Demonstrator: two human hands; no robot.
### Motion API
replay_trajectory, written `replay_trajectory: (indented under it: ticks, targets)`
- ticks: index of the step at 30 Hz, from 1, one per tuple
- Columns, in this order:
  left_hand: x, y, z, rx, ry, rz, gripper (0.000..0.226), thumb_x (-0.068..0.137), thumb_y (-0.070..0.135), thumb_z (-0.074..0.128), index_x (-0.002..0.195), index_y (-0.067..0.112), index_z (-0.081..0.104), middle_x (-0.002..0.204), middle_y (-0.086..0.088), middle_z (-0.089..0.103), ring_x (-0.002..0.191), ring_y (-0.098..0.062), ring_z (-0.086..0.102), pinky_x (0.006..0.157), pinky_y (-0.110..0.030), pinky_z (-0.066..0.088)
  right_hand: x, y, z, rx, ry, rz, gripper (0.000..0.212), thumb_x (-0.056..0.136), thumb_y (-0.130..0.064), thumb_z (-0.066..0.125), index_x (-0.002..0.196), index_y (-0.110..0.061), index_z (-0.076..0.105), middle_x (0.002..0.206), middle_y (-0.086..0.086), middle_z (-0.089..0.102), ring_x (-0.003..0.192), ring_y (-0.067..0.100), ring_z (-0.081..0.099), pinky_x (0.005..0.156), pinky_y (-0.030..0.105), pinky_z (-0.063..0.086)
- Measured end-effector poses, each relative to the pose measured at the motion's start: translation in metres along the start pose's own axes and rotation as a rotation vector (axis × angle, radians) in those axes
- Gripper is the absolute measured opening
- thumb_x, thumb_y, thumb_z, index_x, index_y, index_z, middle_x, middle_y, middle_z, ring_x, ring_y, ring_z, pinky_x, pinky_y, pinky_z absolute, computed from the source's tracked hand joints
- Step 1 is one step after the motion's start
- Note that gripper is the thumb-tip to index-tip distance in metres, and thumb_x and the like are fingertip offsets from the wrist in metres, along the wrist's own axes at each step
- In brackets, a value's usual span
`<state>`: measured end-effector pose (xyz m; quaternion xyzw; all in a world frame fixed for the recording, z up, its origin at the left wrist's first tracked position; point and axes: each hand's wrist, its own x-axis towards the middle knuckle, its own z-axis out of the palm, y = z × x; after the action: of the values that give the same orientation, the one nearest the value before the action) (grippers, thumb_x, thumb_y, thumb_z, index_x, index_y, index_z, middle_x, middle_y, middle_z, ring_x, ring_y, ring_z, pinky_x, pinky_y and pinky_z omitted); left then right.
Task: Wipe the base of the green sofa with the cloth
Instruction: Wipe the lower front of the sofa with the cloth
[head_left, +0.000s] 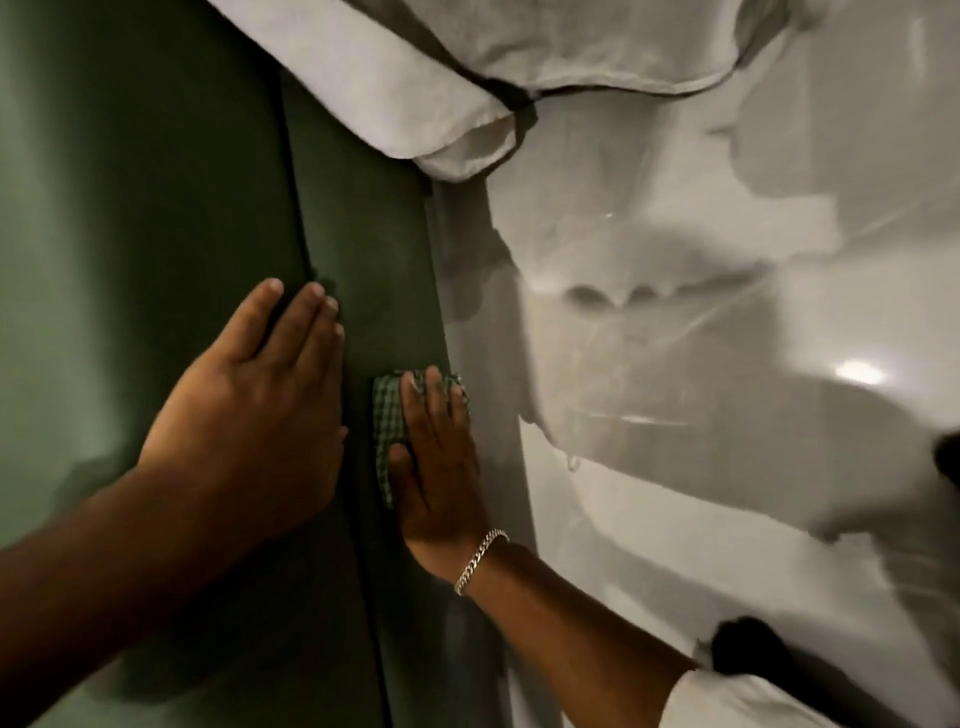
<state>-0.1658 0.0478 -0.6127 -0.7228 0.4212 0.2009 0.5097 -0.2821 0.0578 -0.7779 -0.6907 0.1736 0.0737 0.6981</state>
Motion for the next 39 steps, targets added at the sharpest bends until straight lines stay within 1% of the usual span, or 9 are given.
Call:
replay_trajectory:
  ticks: [4, 7, 9, 12, 17, 25, 30, 32, 39]
  targets:
    - [0.013, 0.004, 0.020, -0.061, 0.123, 0.010, 0.076, 0.083, 0.038, 0.035, 0.141, -0.010, 0.042, 0.152, -0.032, 0.042, 0.147, -0.045, 0.031, 0.124, -0.054, 0.007, 0.009, 0.005, 0.006, 0.033, 0.070, 0.044, 0.060, 0.097, -0.046, 0.015, 0.153, -0.035, -0.001, 0.168, 0.001, 0.002, 0.155, 0.027, -0.004, 0.121, 0.060, 0.013]
    - [0.021, 0.002, 0.045, -0.053, 0.189, -0.054, 0.076, 0.080, 0.036, 0.036, 0.142, -0.009, 0.036, 0.153, -0.031, 0.037, 0.155, -0.037, -0.007, 0.126, -0.049, -0.003, 0.006, 0.005, 0.002, -0.004, 0.073, -0.038, 0.061, 0.097, -0.044, 0.020, 0.155, -0.032, 0.003, 0.168, 0.002, 0.003, 0.155, 0.031, -0.001, 0.119, 0.063, 0.016]
    - [0.017, 0.007, 0.050, -0.045, 0.155, -0.080, 0.077, 0.081, 0.038, 0.032, 0.143, -0.008, 0.035, 0.155, -0.029, 0.035, 0.151, -0.027, -0.021, 0.126, -0.052, -0.005, 0.009, 0.008, 0.001, 0.002, 0.048, -0.044, 0.062, 0.096, -0.044, 0.021, 0.154, -0.034, 0.003, 0.168, 0.001, 0.002, 0.155, 0.030, -0.002, 0.119, 0.064, 0.014]
    - [-0.002, 0.014, 0.047, -0.065, 0.114, -0.107, 0.076, 0.084, 0.038, 0.028, 0.144, -0.008, 0.034, 0.157, -0.027, 0.033, 0.154, -0.028, -0.013, 0.126, -0.050, -0.006, -0.002, 0.009, 0.008, -0.010, 0.039, -0.005, 0.062, 0.097, -0.045, 0.020, 0.154, -0.034, 0.000, 0.168, -0.002, 0.000, 0.156, 0.024, -0.005, 0.121, 0.061, 0.014]
    - [-0.033, 0.027, 0.020, -0.011, 0.052, -0.058, 0.076, 0.087, 0.039, 0.037, 0.146, -0.008, 0.036, 0.158, -0.029, 0.033, 0.152, -0.040, 0.024, 0.127, -0.054, 0.004, -0.076, 0.024, 0.018, 0.038, -0.058, 0.066, 0.060, 0.096, -0.051, 0.012, 0.149, -0.045, -0.015, 0.166, -0.010, -0.017, 0.153, 0.013, -0.019, 0.123, 0.056, 0.010]
    - [-0.053, 0.048, 0.008, -0.020, 0.010, -0.127, 0.075, 0.088, 0.039, 0.036, 0.149, -0.006, 0.031, 0.160, -0.027, 0.028, 0.153, -0.038, 0.021, 0.125, -0.055, 0.006, 0.027, -0.004, 0.000, 0.108, 0.096, -0.002, 0.063, 0.096, -0.048, 0.024, 0.155, -0.027, 0.014, 0.167, 0.006, 0.010, 0.155, 0.030, 0.003, 0.122, 0.058, 0.015]
    - [-0.052, 0.052, 0.002, 0.018, -0.014, -0.132, 0.076, 0.090, 0.041, 0.027, 0.151, -0.004, 0.025, 0.163, -0.025, 0.023, 0.154, -0.038, 0.015, 0.126, -0.057, 0.001, -0.059, 0.040, 0.016, 0.067, -0.052, 0.115, 0.061, 0.092, -0.067, 0.005, 0.145, -0.046, -0.018, 0.165, -0.008, -0.014, 0.154, 0.017, -0.013, 0.124, 0.053, 0.009]
    - [-0.052, 0.054, 0.003, 0.057, -0.015, -0.145, 0.076, 0.091, 0.042, 0.023, 0.152, -0.004, 0.024, 0.164, -0.024, 0.023, 0.155, -0.037, 0.014, 0.126, -0.057, -0.001, -0.082, 0.042, 0.027, 0.089, -0.063, 0.127, 0.058, 0.092, -0.064, 0.009, 0.140, -0.056, -0.023, 0.160, -0.017, -0.023, 0.152, 0.012, -0.020, 0.125, 0.053, 0.005]
    - [-0.058, 0.058, 0.007, 0.128, -0.029, -0.205, 0.080, 0.090, 0.046, 0.007, 0.156, 0.001, 0.003, 0.168, -0.019, 0.002, 0.157, -0.034, -0.003, 0.125, -0.055, -0.007, -0.037, 0.031, 0.020, 0.160, 0.047, 0.046, 0.065, 0.094, -0.054, 0.025, 0.154, -0.035, 0.007, 0.168, -0.003, 0.001, 0.155, 0.022, -0.002, 0.125, 0.046, 0.005]
